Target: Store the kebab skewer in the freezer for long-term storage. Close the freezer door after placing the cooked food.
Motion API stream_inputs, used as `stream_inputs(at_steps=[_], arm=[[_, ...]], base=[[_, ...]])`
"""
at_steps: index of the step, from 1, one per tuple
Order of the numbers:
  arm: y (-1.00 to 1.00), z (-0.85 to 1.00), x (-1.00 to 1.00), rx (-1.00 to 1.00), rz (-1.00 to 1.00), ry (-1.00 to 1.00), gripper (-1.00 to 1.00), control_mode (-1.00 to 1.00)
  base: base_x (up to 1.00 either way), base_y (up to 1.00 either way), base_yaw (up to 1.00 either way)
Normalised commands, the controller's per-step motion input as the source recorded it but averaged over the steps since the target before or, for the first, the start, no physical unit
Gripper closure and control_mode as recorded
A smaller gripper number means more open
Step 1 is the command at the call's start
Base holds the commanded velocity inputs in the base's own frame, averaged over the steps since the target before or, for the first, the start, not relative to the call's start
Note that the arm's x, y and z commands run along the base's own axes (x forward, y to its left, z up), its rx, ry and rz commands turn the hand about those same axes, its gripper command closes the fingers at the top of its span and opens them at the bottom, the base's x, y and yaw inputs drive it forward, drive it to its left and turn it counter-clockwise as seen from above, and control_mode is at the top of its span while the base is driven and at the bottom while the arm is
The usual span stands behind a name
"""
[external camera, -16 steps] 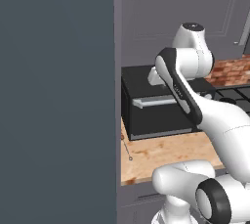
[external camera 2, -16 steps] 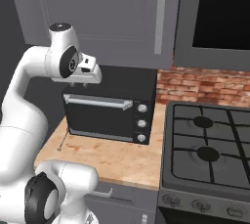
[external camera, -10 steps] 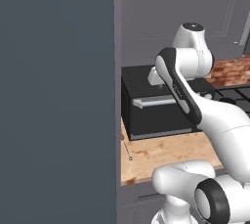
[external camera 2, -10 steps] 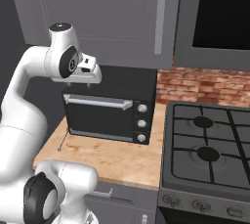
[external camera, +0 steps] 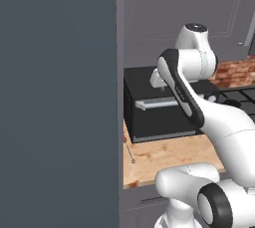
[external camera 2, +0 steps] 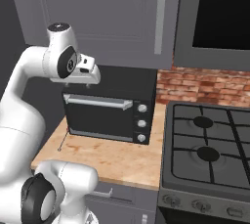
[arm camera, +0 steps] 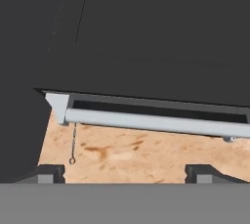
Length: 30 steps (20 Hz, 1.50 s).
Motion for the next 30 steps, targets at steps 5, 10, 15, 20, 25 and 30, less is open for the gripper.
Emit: stream_inputs(at_steps=[5,10,15,20,25,30], arm=[[0.28,-0.20,0.00,0.00,-0.03,0.01,-1.00,-1.00],[0.26,-0.37,-0.07,0.00,-0.04,0.07,-1.00,-1.00],[0.17,-0.36,-0.26,0.00,-0.01,0.05,-1.00,-1.00],[0.12,-0.41,-0.34,0.00,0.00,0.09,-1.00,-1.00],[0.17,-0.49,-0.20,0.00,0.00,0.09,-1.00,-1.00],[0.25,-0.45,0.00,0.00,0.01,0.03,-1.00,-1.00]], base=[[0.00,0.00,0.00],[0.00,0.00,0.00],[0.00,0.00,0.00],[0.00,0.00,0.00],[0.00,0.00,0.00],[0.00,0.00,0.00]])
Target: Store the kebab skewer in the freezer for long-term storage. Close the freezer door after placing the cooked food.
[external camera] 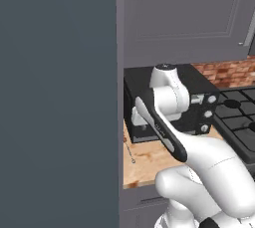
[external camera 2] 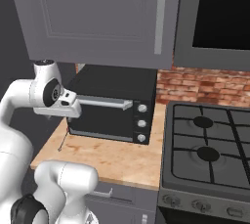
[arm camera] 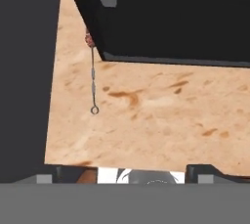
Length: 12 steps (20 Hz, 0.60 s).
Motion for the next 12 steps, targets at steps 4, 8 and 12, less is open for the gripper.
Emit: stream_inputs(at_steps=[4,8,12], arm=[[0.27,-0.40,0.00,0.00,0.03,0.03,-1.00,-1.00],[0.24,-0.40,0.00,0.00,0.02,0.00,-1.00,-1.00],[0.20,-0.43,0.09,0.00,0.00,0.00,-1.00,-1.00]], base=[[0.00,0.00,0.00],[0.00,0.00,0.00],[0.00,0.00,0.00]])
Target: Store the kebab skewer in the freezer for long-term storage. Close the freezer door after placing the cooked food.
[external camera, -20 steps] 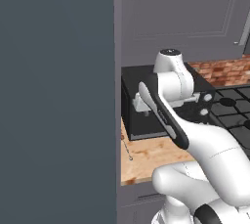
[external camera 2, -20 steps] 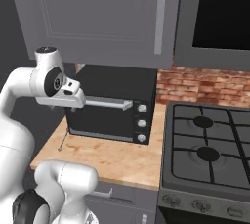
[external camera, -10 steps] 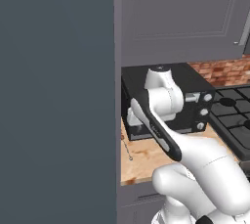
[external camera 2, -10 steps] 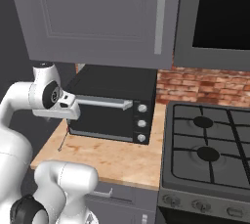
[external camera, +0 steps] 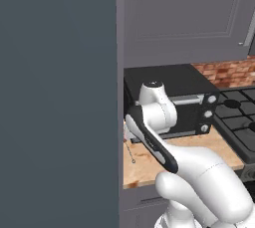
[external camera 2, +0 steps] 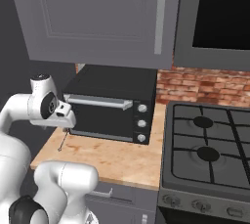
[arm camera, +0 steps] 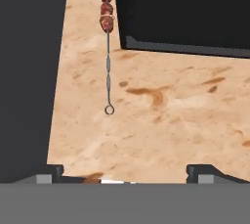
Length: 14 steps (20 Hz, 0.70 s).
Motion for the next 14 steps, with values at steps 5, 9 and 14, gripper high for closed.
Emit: stream_inputs(at_steps=[5,9,14], arm=[[0.16,-0.37,0.18,0.00,0.00,-0.03,-1.00,-1.00],[0.17,-0.30,0.22,0.00,0.00,-0.08,-1.00,-1.00],[0.04,-0.32,0.15,0.00,0.00,-0.07,-1.00,-1.00]], base=[[0.00,0.00,0.00],[0.00,0.00,0.00],[0.00,0.00,0.00]])
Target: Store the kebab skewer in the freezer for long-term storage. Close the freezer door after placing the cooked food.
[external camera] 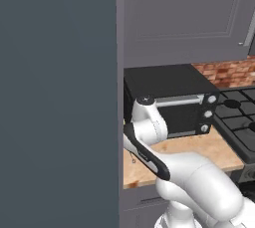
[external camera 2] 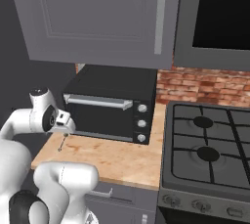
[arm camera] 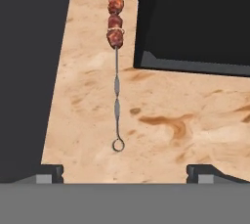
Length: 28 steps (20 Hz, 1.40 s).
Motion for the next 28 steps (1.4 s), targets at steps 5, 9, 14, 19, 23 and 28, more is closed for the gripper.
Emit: stream_inputs(at_steps=[5,9,14,19,23,28], arm=[[0.00,-0.40,0.16,0.00,0.00,-0.02,-1.00,-1.00],[0.00,-0.32,0.10,0.00,0.00,0.00,-1.00,-1.00],[0.00,-0.23,0.07,0.00,0.00,0.00,-1.00,-1.00],[0.00,-0.13,0.02,0.00,0.00,0.00,-1.00,-1.00],[0.00,-0.07,0.09,0.00,0.00,0.00,-1.00,-1.00],[0.00,-0.26,0.13,0.00,0.00,0.00,-1.00,-1.00]], base=[[0.00,0.00,0.00],[0.00,0.00,0.00],[0.00,0.00,0.00],[0.00,0.00,0.00],[0.00,0.00,0.00],[0.00,0.00,0.00]])
